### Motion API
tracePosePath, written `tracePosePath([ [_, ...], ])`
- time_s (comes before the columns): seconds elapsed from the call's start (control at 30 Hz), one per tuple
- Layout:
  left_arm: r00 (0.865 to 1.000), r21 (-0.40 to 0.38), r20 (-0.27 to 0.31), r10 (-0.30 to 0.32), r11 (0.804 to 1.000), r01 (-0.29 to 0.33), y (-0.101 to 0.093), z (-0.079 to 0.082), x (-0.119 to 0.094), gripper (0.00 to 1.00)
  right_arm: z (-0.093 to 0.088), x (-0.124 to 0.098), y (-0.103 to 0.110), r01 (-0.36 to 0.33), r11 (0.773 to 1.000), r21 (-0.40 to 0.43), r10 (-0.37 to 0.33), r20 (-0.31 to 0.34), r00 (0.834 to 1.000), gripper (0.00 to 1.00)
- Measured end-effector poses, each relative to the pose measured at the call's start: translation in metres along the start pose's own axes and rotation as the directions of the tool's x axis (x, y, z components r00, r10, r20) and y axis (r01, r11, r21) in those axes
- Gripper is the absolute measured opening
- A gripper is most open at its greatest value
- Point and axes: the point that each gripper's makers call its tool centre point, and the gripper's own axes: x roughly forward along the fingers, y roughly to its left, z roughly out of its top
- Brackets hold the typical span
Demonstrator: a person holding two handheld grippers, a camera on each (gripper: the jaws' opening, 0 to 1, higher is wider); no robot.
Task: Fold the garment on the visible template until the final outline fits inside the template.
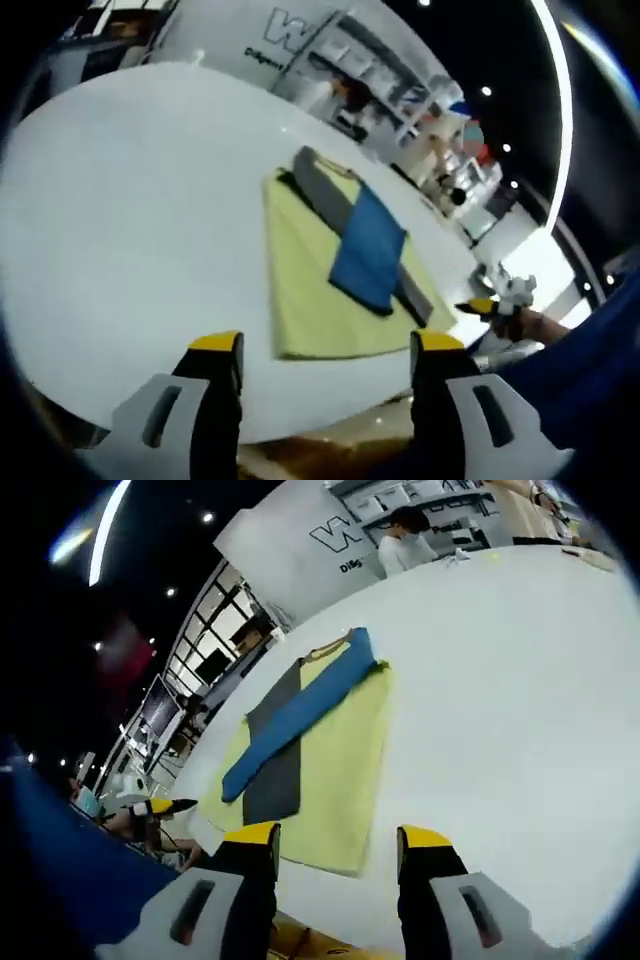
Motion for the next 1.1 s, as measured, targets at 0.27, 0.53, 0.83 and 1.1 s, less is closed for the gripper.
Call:
tracePosePath([
  [0.27,0.998,-0.005,-0.037,-0.054,0.999,0.054,-0.012,-0.002,0.010,0.61,-0.035,-0.024,-0.006,0.033,0.999,0.039,-0.030,-0.064,0.997,0.36],
  [0.53,0.994,0.000,-0.068,-0.081,0.997,0.082,-0.015,-0.004,0.019,0.54,-0.046,-0.024,-0.003,-0.008,0.998,0.068,0.011,-0.049,0.999,0.34],
  [0.83,0.991,-0.030,-0.063,-0.120,0.993,0.118,-0.028,0.002,0.042,0.45,-0.032,0.002,0.010,-0.065,0.996,0.064,0.066,-0.013,0.998,0.32],
  [1.1,0.986,-0.033,-0.089,-0.139,0.990,0.137,-0.029,-0.007,0.040,0.41,-0.043,0.000,0.017,-0.079,0.993,0.088,0.081,-0.028,0.996,0.30],
])
